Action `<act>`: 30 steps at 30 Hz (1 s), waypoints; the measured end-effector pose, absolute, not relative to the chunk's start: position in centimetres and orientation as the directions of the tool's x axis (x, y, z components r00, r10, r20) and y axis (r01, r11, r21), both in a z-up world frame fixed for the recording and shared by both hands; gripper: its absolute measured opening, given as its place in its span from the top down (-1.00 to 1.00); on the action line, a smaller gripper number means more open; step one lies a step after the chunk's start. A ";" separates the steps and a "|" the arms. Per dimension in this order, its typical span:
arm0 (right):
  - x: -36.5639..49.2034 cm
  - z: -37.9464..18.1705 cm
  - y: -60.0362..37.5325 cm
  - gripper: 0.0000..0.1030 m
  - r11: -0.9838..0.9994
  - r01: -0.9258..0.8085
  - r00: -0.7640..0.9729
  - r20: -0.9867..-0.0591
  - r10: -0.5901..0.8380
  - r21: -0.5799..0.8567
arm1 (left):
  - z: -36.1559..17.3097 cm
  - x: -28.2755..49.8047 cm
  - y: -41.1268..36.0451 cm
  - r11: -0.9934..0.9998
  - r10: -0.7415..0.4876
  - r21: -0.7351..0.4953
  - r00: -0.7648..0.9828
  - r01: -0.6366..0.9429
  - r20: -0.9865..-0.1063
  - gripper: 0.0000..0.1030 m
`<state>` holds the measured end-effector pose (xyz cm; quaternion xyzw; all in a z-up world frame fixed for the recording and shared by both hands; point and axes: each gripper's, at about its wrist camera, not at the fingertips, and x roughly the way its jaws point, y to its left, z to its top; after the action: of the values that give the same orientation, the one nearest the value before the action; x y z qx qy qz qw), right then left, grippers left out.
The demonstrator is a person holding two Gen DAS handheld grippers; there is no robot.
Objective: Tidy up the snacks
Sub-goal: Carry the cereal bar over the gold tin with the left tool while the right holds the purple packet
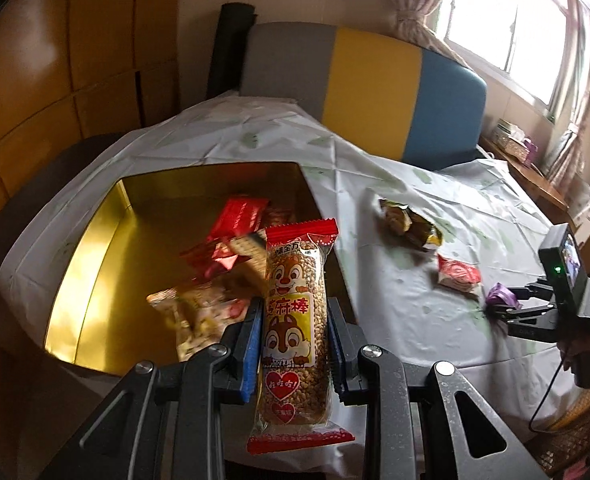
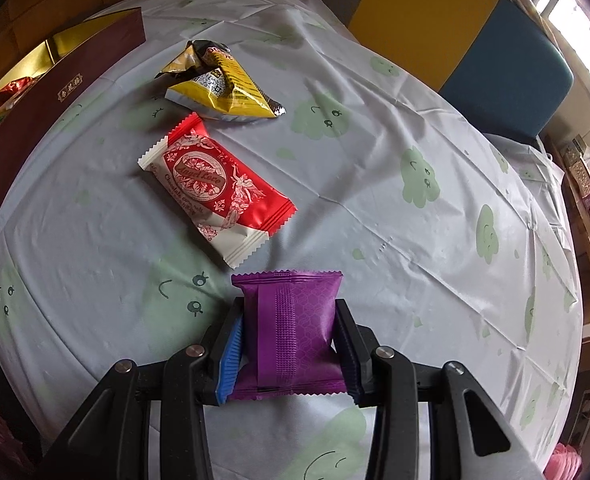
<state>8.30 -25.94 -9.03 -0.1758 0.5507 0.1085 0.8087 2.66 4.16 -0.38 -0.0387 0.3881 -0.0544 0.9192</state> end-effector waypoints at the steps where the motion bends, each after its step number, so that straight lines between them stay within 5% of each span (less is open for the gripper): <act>1: 8.3 -9.1 -25.9 0.19 0.914 -0.370 0.370 -0.929 -0.018 -0.166 | -0.5 2.6 4.5 0.991 -0.127 -0.117 0.691 0.062 -0.712 0.43; 20: 8.0 -9.1 -25.6 0.18 0.902 -0.386 0.382 -0.924 -0.032 -0.191 | -1.7 2.4 7.0 0.990 -0.085 -0.137 0.664 -0.026 -0.743 0.43; 30: 7.8 -9.1 -25.2 0.19 0.888 -0.401 0.400 -0.915 -0.053 -0.226 | -1.9 3.2 13.1 0.936 -0.124 -0.304 0.645 -0.175 -0.754 0.43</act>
<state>7.83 -25.16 -9.05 -0.2112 0.5370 0.1076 0.8096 3.18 13.10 -1.92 -0.1777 0.4212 0.0145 0.8893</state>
